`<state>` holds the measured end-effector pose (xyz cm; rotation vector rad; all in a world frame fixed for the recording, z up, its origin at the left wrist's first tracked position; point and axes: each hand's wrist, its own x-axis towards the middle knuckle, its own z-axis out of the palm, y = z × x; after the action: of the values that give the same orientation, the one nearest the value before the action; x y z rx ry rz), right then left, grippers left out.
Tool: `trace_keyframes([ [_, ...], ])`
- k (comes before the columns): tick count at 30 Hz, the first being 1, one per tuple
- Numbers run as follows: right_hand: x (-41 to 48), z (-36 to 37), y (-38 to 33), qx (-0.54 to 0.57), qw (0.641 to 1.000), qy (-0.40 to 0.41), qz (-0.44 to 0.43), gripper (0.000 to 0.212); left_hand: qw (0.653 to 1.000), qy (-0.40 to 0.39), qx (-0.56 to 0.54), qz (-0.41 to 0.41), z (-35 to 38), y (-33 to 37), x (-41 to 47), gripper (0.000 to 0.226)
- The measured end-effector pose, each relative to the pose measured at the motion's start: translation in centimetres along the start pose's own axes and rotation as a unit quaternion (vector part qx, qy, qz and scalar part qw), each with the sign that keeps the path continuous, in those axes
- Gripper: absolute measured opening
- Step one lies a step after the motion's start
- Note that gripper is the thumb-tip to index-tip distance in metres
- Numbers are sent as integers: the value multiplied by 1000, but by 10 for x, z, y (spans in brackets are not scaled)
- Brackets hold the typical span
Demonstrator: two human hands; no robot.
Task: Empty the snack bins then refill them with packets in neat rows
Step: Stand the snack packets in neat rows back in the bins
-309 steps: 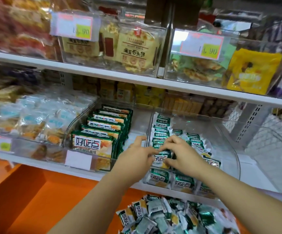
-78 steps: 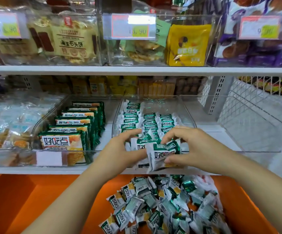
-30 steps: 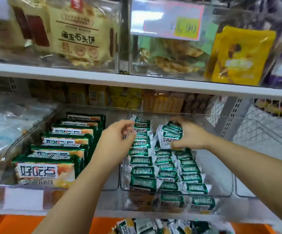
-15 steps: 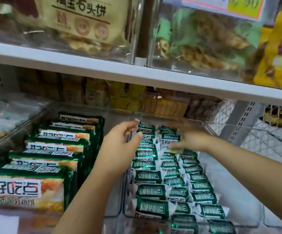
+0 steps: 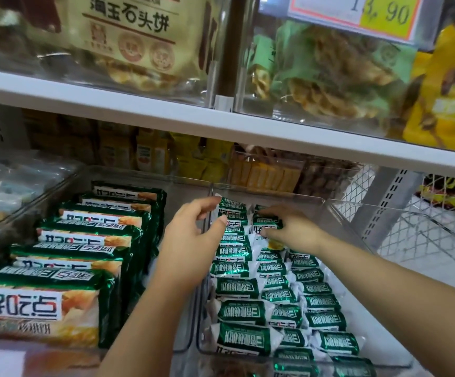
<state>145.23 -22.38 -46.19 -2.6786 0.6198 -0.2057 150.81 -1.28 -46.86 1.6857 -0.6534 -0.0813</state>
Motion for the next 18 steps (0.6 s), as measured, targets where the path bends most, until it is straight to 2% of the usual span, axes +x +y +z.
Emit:
trace_keyframes([
  [5, -3, 20, -4, 157, 981, 99, 64, 85, 1000, -5, -11, -4, 0, 1, 0, 30],
  [9, -2, 25, -8, 303, 933, 156, 115, 72, 1000, -12, -15, -2, -1, 0, 0, 26],
  [11, 0, 27, -9, 307, 928, 157, 142, 69, 1000, -12, -10, -2, -2, -1, 0, 27],
  [13, 2, 29, -9, 277, 938, 142, 154, 61, 1000, -13, -8, -1, -3, -1, -1, 27],
  [16, 4, 33, -9, 150, 975, 109, 122, 52, 1000, -13, -8, 2, -2, -1, -1, 28],
  [18, 4, 33, -8, 159, 978, 100, 86, 52, 1000, -13, -6, 4, -2, -2, -1, 30],
])
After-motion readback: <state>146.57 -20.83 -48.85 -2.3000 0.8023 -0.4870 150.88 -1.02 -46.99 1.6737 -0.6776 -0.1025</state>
